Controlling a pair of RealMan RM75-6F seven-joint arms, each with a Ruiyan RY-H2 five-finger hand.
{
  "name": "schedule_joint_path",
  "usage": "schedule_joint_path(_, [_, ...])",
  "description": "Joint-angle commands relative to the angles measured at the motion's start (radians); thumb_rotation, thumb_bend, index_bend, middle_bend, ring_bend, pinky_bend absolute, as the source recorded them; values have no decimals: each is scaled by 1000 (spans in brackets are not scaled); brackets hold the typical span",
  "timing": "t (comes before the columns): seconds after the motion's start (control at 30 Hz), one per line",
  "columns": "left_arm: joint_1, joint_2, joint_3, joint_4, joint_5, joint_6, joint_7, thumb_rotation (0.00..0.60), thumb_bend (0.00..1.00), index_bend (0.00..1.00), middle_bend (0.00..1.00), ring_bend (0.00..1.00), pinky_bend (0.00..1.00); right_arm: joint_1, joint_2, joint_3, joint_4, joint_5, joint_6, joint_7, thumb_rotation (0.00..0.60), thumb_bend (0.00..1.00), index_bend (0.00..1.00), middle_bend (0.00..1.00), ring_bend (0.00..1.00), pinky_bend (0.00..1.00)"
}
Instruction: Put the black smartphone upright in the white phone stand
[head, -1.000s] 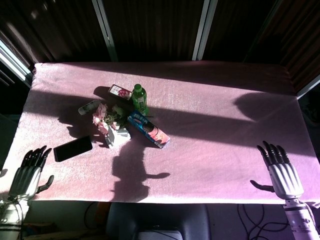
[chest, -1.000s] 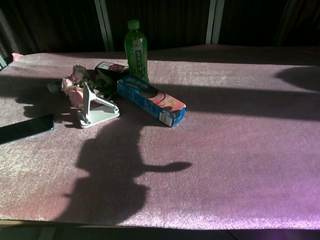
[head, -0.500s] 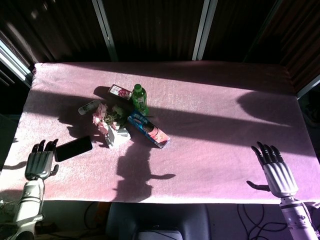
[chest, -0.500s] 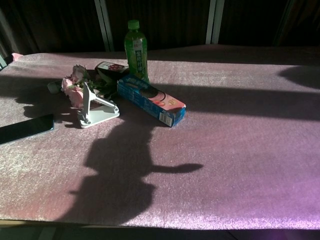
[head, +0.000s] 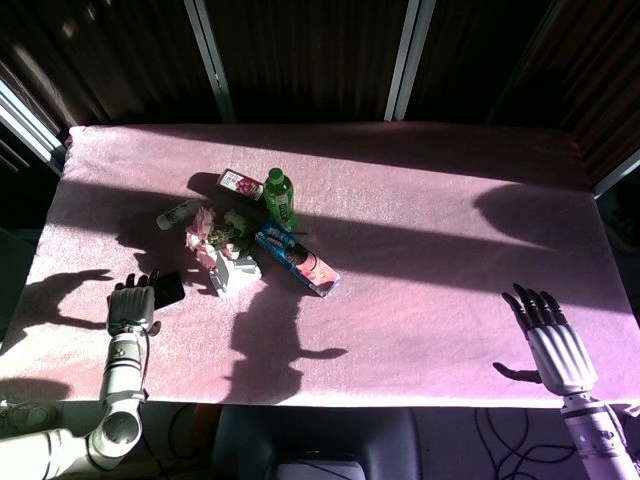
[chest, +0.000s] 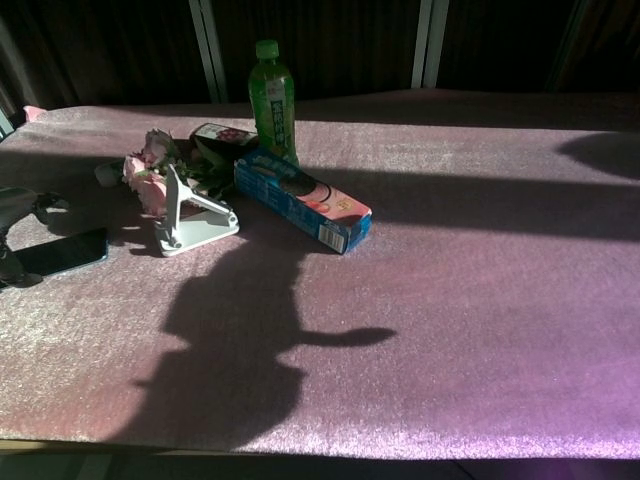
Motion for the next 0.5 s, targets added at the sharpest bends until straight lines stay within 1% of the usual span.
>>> schedule_joint_path(0.03, [-41,-41,-12,51,-56,8,27,600,263,67,123,67,197,-1,6,0,1,0,2,11,600,212,0,0,0,0])
schedule_joint_path(0.37, [-88,-71,-22,143,-160,-12,45,600,261,85,149,77,207,-3,14,-2,1,-5,9,27,600,212,0,0,0,0])
schedule_joint_path(0.5, [-99,-74,-24,168,-196,-44,47,600,259,91,155,78,213,-4,14,-1,0,-4,10,26,600,212,0,0,0,0])
